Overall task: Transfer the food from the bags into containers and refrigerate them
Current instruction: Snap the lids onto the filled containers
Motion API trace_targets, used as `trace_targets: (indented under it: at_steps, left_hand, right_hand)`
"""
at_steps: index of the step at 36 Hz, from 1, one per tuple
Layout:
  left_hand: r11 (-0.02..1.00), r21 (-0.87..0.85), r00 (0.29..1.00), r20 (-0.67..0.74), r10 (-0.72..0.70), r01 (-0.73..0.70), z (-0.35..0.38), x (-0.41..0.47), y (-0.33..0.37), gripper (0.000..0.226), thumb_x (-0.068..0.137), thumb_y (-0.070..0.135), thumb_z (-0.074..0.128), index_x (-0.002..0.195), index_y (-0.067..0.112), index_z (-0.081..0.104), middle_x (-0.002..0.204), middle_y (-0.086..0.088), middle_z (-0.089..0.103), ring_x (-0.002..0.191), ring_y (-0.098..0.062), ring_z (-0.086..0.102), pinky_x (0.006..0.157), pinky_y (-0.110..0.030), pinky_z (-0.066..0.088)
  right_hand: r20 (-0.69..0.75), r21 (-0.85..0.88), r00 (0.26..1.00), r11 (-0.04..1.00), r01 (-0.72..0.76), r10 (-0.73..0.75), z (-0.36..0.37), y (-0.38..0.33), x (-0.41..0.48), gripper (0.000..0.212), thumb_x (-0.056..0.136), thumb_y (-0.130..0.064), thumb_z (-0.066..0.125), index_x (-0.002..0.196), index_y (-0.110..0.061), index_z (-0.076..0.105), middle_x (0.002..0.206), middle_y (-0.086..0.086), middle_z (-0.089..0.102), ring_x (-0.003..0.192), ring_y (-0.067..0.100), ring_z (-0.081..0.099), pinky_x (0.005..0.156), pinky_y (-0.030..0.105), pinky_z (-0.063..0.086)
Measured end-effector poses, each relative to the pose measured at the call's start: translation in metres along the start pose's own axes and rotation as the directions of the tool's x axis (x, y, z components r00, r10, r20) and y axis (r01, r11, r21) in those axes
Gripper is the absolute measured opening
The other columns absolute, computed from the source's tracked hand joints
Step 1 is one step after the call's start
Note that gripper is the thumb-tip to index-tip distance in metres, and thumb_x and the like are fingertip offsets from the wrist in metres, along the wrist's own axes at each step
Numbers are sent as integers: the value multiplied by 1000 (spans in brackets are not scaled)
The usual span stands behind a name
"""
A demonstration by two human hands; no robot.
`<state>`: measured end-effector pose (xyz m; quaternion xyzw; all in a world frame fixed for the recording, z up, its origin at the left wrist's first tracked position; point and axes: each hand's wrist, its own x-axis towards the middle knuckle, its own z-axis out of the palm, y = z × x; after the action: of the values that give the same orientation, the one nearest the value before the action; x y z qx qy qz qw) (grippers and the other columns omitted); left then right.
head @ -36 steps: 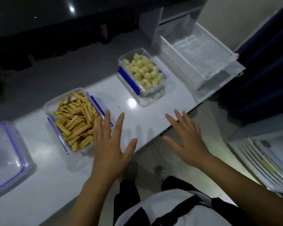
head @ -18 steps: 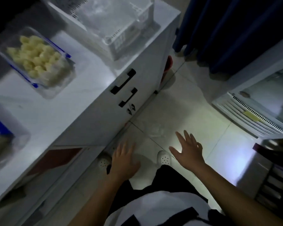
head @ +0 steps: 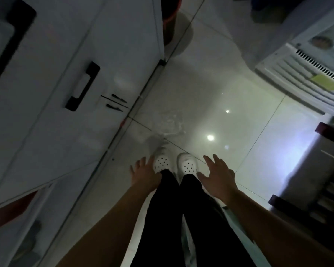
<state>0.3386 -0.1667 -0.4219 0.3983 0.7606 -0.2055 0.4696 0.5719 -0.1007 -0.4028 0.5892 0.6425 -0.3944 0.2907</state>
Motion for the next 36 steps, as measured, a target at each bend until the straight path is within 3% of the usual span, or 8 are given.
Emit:
trace_targets:
  at_steps: [5,11,15,20,23,30,33,36]
  left_hand:
    - [994,-85,997,31,-70,73,20,132,2,72,95,49,50,157,34,17,162,-6,25,145,-31,29,118,-52,22]
    - [996,-65,995,83,-62,68,67,264,-5,77,92,60,52,157,42,13,167,-5,8,151,-33,14,119,-56,13]
    - [990,-138,996,93,12,1,92,334,-1,77,93,49,58,156,47,13,168,-4,-5,152,-35,6,120,-54,16]
    - [985,-168,999,-14,45,-47,116,405,-4,77,93,44,62,155,47,16,168,-8,-10,153,-34,2,121,-53,16]
    - [980,-195,999,-33,40,-45,127,437,-10,76,92,48,63,154,51,18,168,-8,-10,153,-33,-5,122,-54,8]
    - [990,-16,989,-56,139,-140,142,460,-14,81,92,51,56,158,33,13,167,5,8,153,-26,-1,121,-53,0]
    - [984,47,980,-85,178,-174,139,439,-12,84,91,48,54,159,26,10,167,5,10,153,-26,-3,121,-52,-3]
    - [974,109,969,-131,211,-197,127,397,-8,85,93,45,53,160,23,5,168,3,8,153,-28,-4,121,-52,-5]
  right_hand:
    - [25,-48,1000,999,18,-16,41,18,111,75,95,-55,48,158,-30,16,168,5,6,153,28,10,119,53,20]
    - [72,-106,996,993,50,-43,90,27,251,73,93,-55,54,155,-36,21,167,9,6,152,33,11,117,60,21]
    - [98,25,995,999,22,-24,118,18,332,70,90,-55,60,151,-43,29,167,9,6,151,36,12,113,62,24]
    - [129,97,991,995,30,-43,147,2,418,83,87,-62,62,153,-51,14,167,8,-7,152,40,1,116,63,17]
    - [134,94,990,995,20,-33,158,-6,457,92,84,-61,65,155,-47,9,166,12,0,150,43,8,117,62,22]
    - [41,90,999,996,20,-24,175,-12,475,88,82,-54,68,153,-26,24,156,-1,33,145,29,28,112,59,30]
    - [-37,60,997,996,73,-70,167,-9,449,86,84,-52,64,153,-21,22,158,0,31,146,31,24,113,60,25]
    - [-62,-4,993,995,99,-99,146,-5,404,90,88,-51,58,157,-18,11,166,0,14,153,32,6,118,60,12]
